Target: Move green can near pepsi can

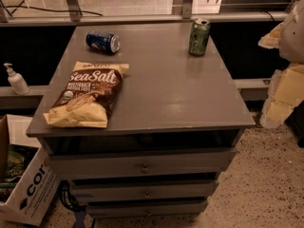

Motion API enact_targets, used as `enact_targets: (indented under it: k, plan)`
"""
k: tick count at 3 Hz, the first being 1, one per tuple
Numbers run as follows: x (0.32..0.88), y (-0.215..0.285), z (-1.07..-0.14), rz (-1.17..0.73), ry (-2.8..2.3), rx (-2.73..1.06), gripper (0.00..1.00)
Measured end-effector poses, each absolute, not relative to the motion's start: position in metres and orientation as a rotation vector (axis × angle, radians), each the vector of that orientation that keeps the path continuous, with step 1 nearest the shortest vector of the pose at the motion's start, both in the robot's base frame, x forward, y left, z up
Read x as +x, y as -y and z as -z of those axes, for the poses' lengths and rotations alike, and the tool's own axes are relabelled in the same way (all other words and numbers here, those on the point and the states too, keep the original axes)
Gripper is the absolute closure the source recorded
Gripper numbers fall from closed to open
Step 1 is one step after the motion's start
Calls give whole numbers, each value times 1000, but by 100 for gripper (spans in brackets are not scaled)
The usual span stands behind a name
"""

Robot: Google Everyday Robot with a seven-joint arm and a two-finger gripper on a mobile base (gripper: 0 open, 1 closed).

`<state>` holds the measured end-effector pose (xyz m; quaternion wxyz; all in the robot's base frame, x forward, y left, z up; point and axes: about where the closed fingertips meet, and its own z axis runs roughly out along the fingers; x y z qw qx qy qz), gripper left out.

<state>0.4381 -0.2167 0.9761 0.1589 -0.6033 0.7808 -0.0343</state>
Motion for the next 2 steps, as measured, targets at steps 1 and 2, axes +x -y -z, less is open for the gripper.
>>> enact_targets:
  k: [1, 2]
  plan:
    - [438, 217, -976, 98, -2232, -1725, 0]
    - [449, 217, -973, 138, -2185, -1725, 0]
